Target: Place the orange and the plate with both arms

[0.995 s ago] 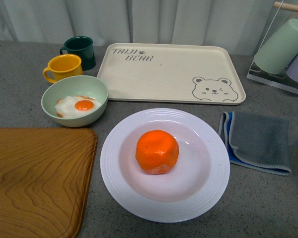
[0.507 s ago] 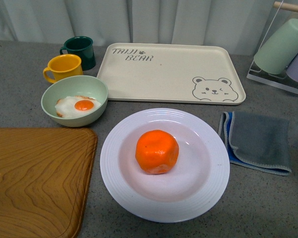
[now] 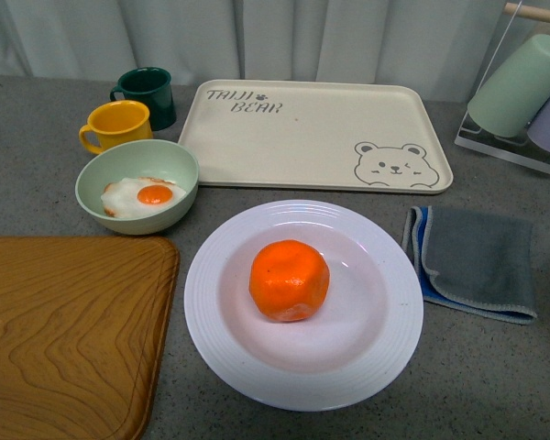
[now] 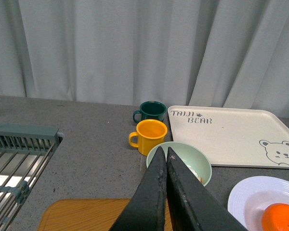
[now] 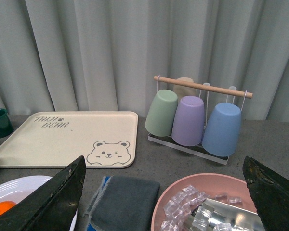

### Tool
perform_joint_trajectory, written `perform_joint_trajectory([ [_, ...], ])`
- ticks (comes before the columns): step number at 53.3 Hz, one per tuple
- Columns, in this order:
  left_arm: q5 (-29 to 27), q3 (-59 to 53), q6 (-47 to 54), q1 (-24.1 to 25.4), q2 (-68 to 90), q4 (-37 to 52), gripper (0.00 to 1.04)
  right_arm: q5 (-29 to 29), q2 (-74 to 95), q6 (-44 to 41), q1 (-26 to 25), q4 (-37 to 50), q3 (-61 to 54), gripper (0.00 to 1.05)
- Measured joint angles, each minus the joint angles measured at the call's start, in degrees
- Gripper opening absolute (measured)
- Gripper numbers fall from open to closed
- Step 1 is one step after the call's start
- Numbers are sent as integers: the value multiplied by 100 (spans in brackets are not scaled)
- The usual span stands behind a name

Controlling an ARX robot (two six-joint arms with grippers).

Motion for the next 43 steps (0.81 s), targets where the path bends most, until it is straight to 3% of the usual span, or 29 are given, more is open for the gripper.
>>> perform_joint_trajectory([
  [28,-2,0,0,0,-859,-859,4,0,0,0,0,0,0,95],
  [32,2,0,0,0,-1593,-1781,4,0,0,0,0,0,0,95],
  [43,2,0,-2,0,-1827,-1867,7,0,0,0,0,0,0,95],
])
